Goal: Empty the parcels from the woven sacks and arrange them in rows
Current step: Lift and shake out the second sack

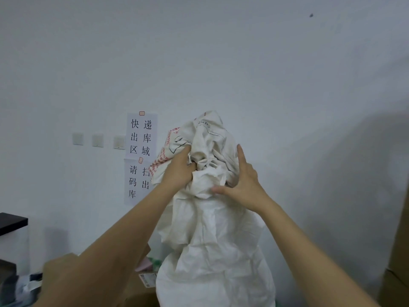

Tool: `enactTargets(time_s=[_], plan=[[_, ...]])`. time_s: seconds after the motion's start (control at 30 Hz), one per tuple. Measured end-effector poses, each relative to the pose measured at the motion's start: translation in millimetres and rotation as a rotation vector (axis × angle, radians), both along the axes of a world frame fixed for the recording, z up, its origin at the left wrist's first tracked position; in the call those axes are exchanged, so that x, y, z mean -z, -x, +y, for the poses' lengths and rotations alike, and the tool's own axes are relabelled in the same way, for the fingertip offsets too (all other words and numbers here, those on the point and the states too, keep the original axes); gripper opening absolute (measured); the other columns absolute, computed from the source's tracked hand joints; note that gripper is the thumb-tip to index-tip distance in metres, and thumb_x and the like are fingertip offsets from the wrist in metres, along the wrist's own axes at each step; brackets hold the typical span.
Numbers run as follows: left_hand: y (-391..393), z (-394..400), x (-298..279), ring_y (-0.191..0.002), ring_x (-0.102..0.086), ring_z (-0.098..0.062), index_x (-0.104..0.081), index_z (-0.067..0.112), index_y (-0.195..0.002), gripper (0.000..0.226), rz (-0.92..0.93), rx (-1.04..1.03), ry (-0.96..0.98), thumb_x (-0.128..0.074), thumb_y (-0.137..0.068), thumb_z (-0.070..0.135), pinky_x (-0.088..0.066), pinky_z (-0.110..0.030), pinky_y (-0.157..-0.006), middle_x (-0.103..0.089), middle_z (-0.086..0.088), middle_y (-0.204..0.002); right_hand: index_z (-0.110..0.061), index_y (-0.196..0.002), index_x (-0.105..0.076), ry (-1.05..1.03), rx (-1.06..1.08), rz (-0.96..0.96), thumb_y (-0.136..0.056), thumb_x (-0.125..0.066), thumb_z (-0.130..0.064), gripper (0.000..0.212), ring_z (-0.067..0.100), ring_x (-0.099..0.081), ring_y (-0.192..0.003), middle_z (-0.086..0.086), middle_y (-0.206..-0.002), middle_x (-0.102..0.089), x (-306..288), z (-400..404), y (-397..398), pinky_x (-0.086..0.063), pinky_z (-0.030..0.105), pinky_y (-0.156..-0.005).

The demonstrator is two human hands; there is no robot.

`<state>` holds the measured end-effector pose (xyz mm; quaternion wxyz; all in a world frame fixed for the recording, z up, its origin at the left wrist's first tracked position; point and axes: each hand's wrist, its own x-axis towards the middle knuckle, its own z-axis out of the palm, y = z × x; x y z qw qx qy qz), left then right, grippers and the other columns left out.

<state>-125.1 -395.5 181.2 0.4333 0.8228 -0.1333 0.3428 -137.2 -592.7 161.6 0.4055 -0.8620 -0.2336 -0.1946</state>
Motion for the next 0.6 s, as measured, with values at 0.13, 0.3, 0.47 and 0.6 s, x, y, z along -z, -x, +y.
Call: enactTargets(time_s=[0.13,0.3,0.47,0.6], plan=[[9.5,-14.5,-8.4,-0.096,-0.057,-0.021,-0.053,0.016,-0.120,0.036,-0.038,0.006,-0.203,-0.044,-0.088,0.002,-0.047,-0.038,-0.080,-0.064,-0.001,-0.107,-0.032,-0.150,0.019,0.090,0.401,-0.054,-0.065,-0.073,-0.067,0.130,0.031,-0.033,-0.126,0.011,-0.136,-0.036,-8.2,11.0,-8.1,-0.036,0.046,-0.098],[16.7,-21.5,-7.3,-0.067,-0.041,-0.021,-0.039,0.011,-0.080,0.020,-0.090,-0.136,-0.305,-0.055,-0.089,0.017,-0.026,-0.030,-0.051,-0.039,0.005,-0.065,-0.022,-0.093,-0.049,0.084,0.575,-0.045,-0.081,-0.053,-0.037,0.020,0.026,-0.055,-0.096,-0.003,-0.087,-0.058,-13.5,4.6,-32.6,-0.026,0.042,-0.079],[21.6,-19.9,3.1,-0.105,-0.043,-0.027,-0.048,0.002,-0.107,0.070,-0.152,-0.407,-0.265,-0.068,-0.074,0.060,-0.034,-0.036,-0.085,-0.047,-0.010,-0.106,-0.022,-0.072,-0.050,-0.037,0.519,-0.002,-0.081,-0.050,-0.029,0.011,0.021,-0.054,-0.076,-0.005,-0.070,-0.056,-15.6,-2.5,-34.7,-0.023,0.040,-0.076],[18.6,-3.7,6.7,-0.143,-0.002,-0.039,-0.010,0.016,-0.150,0.130,-0.051,-0.348,-0.134,-0.072,-0.052,0.075,-0.017,-0.059,-0.110,-0.001,-0.018,-0.154,-0.019,-0.078,-0.056,-0.001,0.505,0.008,-0.081,-0.054,-0.031,0.013,0.022,-0.056,-0.080,-0.004,-0.073,-0.058,-12.0,-2.8,-32.4,-0.024,0.041,-0.075]])
